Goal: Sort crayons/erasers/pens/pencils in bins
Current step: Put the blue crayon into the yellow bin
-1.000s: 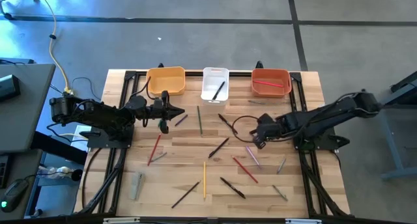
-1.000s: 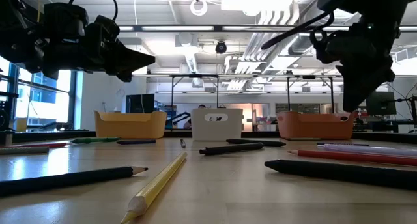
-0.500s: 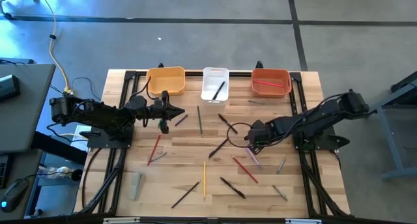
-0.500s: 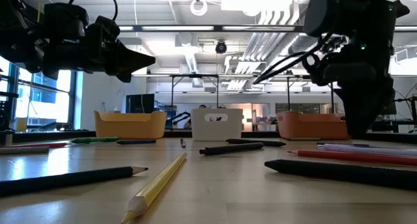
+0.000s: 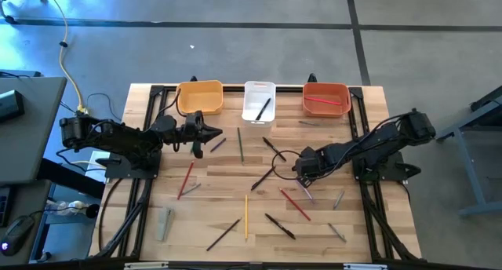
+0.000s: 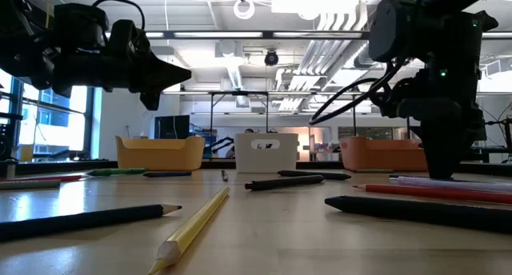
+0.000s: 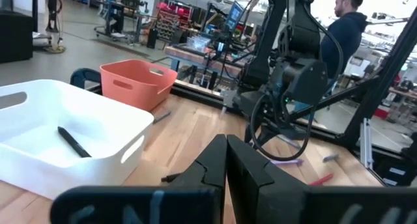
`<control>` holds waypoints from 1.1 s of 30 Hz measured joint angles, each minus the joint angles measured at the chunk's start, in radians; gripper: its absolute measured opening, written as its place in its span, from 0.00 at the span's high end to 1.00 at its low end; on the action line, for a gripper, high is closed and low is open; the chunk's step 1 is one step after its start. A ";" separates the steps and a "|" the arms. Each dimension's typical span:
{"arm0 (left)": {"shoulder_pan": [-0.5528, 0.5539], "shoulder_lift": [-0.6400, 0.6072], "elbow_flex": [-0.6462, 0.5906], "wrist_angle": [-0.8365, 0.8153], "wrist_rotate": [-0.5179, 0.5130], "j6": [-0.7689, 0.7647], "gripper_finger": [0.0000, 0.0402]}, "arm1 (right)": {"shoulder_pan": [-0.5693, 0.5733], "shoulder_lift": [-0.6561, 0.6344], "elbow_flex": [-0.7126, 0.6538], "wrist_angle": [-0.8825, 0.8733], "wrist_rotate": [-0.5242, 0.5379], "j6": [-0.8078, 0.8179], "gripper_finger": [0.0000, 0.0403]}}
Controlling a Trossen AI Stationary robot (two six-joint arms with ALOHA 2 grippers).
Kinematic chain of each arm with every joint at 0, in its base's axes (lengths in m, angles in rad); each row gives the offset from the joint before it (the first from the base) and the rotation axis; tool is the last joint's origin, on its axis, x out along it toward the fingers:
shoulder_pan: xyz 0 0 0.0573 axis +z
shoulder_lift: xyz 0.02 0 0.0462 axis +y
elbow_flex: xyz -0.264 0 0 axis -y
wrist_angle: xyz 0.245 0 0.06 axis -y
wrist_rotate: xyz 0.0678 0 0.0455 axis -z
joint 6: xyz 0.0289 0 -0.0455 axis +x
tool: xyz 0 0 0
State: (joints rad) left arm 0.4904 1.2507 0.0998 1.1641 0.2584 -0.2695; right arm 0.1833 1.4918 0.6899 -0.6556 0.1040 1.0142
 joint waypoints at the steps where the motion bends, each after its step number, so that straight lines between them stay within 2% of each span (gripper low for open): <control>1: 0.000 0.000 0.000 0.000 0.000 0.000 1.00 | 0.000 0.000 0.000 0.000 0.000 0.000 0.72; 8: -0.001 0.000 0.018 -0.002 0.012 -0.035 1.00 | 0.000 0.000 0.000 0.000 0.001 0.007 0.74; 12: -0.008 0.000 0.026 -0.015 0.115 -0.034 1.00 | 0.000 0.000 0.000 0.000 0.002 0.021 0.81; 17: -0.034 0.000 0.026 -0.055 0.117 0.015 1.00 | 0.000 0.001 0.000 0.000 0.004 0.024 0.91; 21: -0.035 0.000 0.026 -0.068 0.118 -0.014 1.00 | 0.000 0.000 0.000 0.002 0.004 -0.016 0.97; 29: -0.038 0.000 0.026 -0.068 0.124 -0.096 1.00 | -0.011 -0.025 0.023 0.021 0.000 -0.069 0.97; 33: -0.048 0.000 0.026 -0.061 0.124 -0.113 1.00 | -0.027 -0.057 0.042 0.179 0.059 -0.160 0.97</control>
State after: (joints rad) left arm 0.4425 1.2507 0.1261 1.1032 0.3827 -0.3822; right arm 0.1566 1.4351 0.7319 -0.4768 0.1627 0.8541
